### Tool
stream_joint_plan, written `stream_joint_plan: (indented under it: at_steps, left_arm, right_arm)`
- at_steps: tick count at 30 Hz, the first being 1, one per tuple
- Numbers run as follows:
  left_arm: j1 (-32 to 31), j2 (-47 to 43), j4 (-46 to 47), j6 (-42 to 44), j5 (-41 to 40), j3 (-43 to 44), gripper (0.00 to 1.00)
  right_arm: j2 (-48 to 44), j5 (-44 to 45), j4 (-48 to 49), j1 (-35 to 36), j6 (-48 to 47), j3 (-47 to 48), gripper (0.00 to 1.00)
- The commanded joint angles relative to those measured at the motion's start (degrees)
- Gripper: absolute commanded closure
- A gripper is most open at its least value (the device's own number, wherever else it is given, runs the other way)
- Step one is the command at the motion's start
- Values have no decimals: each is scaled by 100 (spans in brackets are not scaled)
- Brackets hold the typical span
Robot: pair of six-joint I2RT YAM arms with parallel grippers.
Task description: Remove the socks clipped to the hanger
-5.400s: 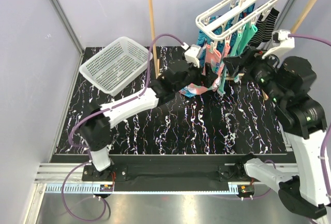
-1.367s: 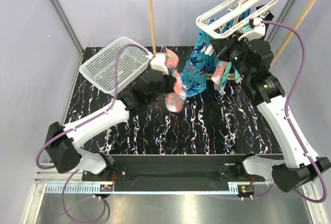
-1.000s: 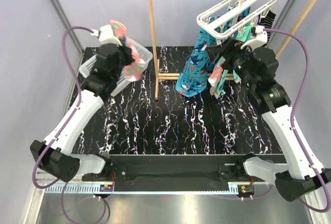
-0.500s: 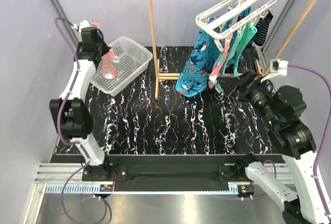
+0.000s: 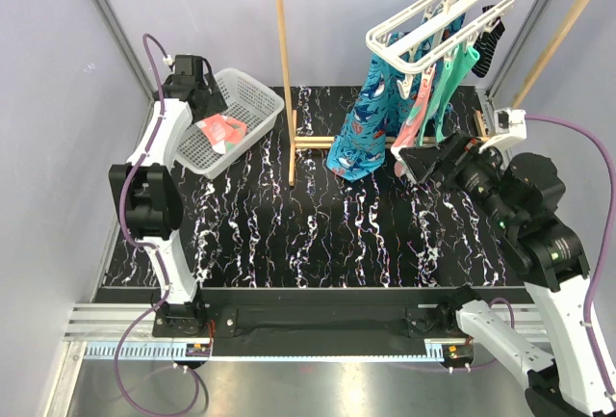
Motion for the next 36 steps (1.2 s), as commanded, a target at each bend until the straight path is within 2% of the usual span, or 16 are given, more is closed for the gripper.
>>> stream_joint_plan:
  at_steps: [1,5,6,12,17,20,25,30,32,34,35,36]
  left_arm:
    - [-223,-920,-204,346,-147,-72,25]
    - [-312,-1825,51,346,827,-968,24]
    - [-347,-1992,173,346,1290,-1170,24]
    - [-750,-3091,771,109,2259,-2532,24]
    - [-1339,-3882,1159,170,2516,-3140,22]
    - [-1621,-4111,1229,328,2622,-3403,22]
    - [-1840,-4367,1590,354,2806,-3984,21]
    - [-2166,-4287,1265,636,2631,-3738,21]
    - [-2201,-4340,1308,636,2630,-3782,21]
    - [-2236,-4384,1335,645,2569,-3800,21]
    - [-2254,-4419,1335,636,2534,-3817,21]
    - [-2263,-4428,1326,610,2508,-3835,22]
  right_arm:
    - [190,-241,-55,32,-179,174,0]
    - [296,170,85,23,-302,-20,0]
    - [401,259,103,32,-320,-81,0]
    - [858,760,462,23,-610,-440,0]
    - [1306,585,1095,23,-1049,-609,3]
    - [1579,1109,1517,32,-1076,-731,6]
    - [2053,1814,2466,23,-1085,-1171,19]
    - [2651,1975,3257,32,-1198,-1355,23]
    - [2783,1938,3407,15,-1261,-1338,28]
    - [2906,2026,3259,23,-1156,-1163,36]
    - [2906,2027,3067,23,-1129,-1110,47]
    - [2872,2000,2978,15,-1085,-1040,53]
